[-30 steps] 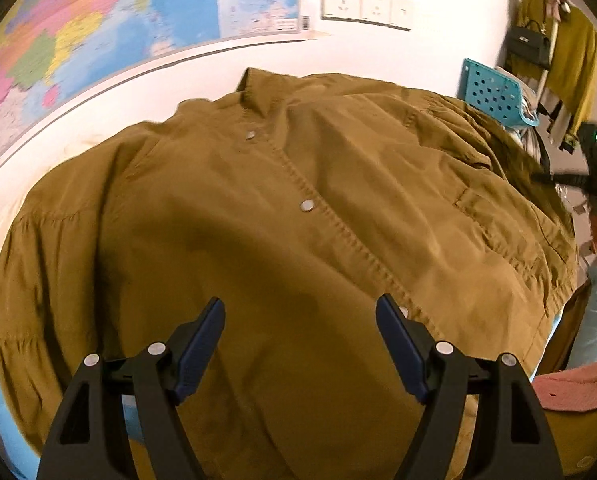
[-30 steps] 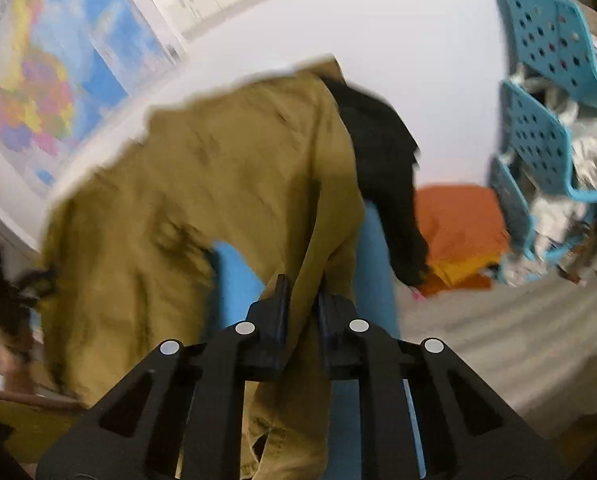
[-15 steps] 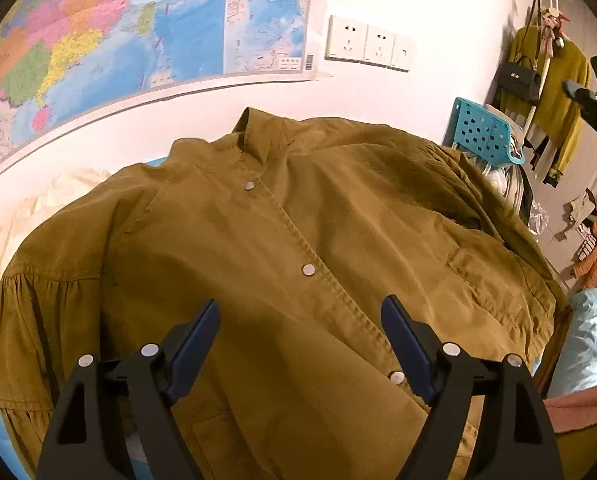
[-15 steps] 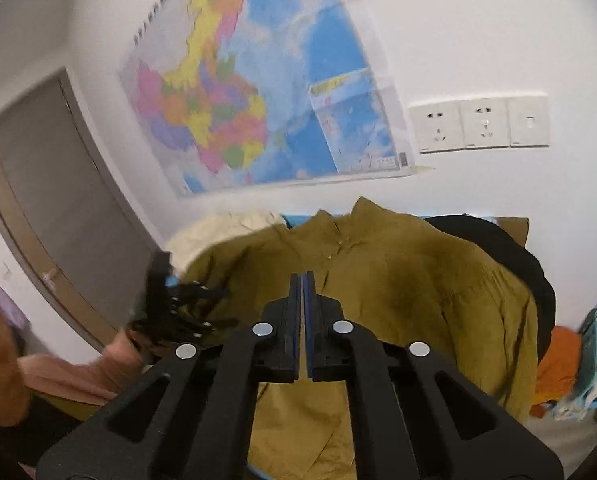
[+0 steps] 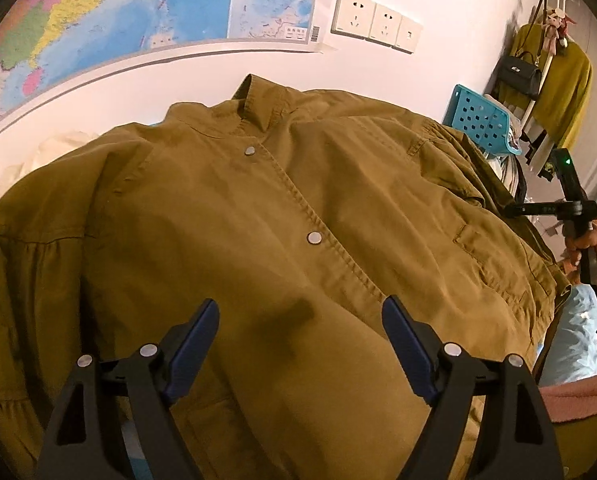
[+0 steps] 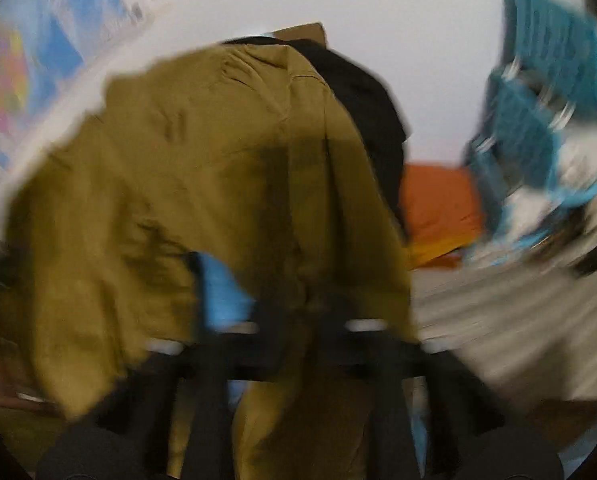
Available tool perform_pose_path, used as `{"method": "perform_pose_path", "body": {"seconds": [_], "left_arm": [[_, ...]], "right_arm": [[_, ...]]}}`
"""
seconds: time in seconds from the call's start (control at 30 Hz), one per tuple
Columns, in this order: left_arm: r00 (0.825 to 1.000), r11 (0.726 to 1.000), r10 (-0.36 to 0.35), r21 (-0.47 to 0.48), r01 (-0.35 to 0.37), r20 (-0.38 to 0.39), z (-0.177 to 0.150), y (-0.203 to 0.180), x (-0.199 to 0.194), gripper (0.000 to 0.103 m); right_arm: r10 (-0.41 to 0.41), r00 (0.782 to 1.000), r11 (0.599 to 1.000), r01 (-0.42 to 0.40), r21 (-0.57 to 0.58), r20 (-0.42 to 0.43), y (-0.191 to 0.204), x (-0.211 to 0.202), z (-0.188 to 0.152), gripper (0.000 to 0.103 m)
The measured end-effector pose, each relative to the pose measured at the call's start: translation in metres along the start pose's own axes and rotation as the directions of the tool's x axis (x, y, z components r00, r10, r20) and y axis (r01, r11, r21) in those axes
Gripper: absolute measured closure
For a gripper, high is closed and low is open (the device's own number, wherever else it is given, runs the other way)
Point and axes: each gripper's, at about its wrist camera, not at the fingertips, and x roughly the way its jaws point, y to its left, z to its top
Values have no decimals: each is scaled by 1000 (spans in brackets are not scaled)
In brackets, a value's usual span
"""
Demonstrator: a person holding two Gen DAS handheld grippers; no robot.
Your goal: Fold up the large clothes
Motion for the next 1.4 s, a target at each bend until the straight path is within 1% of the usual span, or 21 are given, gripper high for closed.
{"method": "perform_pose_path", "body": {"seconds": [0.1, 0.17, 0.27, 0.33, 0.47, 0.57, 0.63, 0.77, 0.8, 0.83, 0.87, 0.97, 1.03, 1.07, 1.13, 1.17, 1.2, 1.23, 1.3, 1.37, 1.4], "left_arm": [[1000, 1000, -8, 8, 8, -1, 2, -3, 1, 22], [1000, 1000, -14, 18, 14, 8, 3, -4, -1, 22], [999, 999, -24, 22, 23, 27, 4, -3, -5, 21], [998, 999, -40, 16, 39, 41, 6, -2, -9, 21], [995, 998, -56, -1, 57, 83, 8, 5, -21, 21], [990, 997, -68, -23, 72, 119, 8, 16, -37, 21], [989, 996, -63, -47, 70, 134, 7, 26, -47, 21], [990, 991, -45, -120, 62, 136, 2, 53, -62, 21], [990, 989, -41, -136, 59, 136, 0, 59, -65, 21], [990, 988, -41, -142, 60, 136, -2, 62, -66, 20], [990, 988, -51, -139, 70, 133, -3, 65, -66, 19], [990, 989, -80, -116, 93, 114, -8, 61, -60, 19], [991, 990, -114, -78, 119, 75, -10, 51, -47, 18], [992, 991, -116, -56, 118, 46, -11, 46, -39, 18], [995, 995, -97, -8, 97, -24, -14, 33, -20, 18], [994, 995, -93, 18, 94, -54, -15, 26, -11, 18], [993, 994, -99, 34, 101, -71, -17, 22, -6, 18], [989, 992, -109, 53, 115, -95, -18, 17, 0, 18], [989, 992, -80, 89, 91, -122, -21, 11, 8, 26], [990, 991, -59, 111, 73, -129, -21, 9, 12, 64], [990, 992, -58, 104, 72, -129, -19, 9, 12, 68]], "right_arm": [[125, 987, 992, -124, -12, 101, 9, -46, 13, 96], [197, 969, 979, -186, -88, 151, 35, -82, 24, 96], [292, 943, 945, -258, -203, 162, 84, -112, 41, 96], [350, 925, 905, -294, -308, 144, 128, -124, 46, 96], [452, 891, 807, -390, -444, 37, 204, -105, 55, 96], [507, 861, 748, -464, -474, -43, 241, -75, 55, 96], [534, 839, 722, -517, -460, -104, 262, -38, 57, 96], [521, 831, 731, -552, -401, -194, 285, 29, 57, 96], [507, 834, 744, -551, -378, -218, 288, 49, 57, 96], [475, 850, 763, -526, -375, -225, 290, 67, 55, 96], [458, 857, 773, -515, -371, -236, 290, 79, 54, 96], [441, 861, 802, -505, -319, -253, 284, 103, 55, 94], [456, 849, 800, -522, -294, -266, 282, 109, 56, 91], [455, 848, 799, -523, -296, -271, 282, 108, 57, 85], [449, 862, 798, -506, -329, -236, 279, 95, 62, 71], [454, 862, 797, -506, -329, -226, 276, 90, 64, 51], [471, 860, 796, -510, -326, -197, 268, 77, 69, 45], [479, 862, 795, -507, -332, -168, 260, 66, 73, 45], [469, 877, 807, -472, -355, -102, 245, 47, 82, 45], [458, 888, 831, -439, -342, -28, 223, 32, 93, 45], [445, 896, 849, -418, -322, 11, 204, 24, 99, 44]]}}
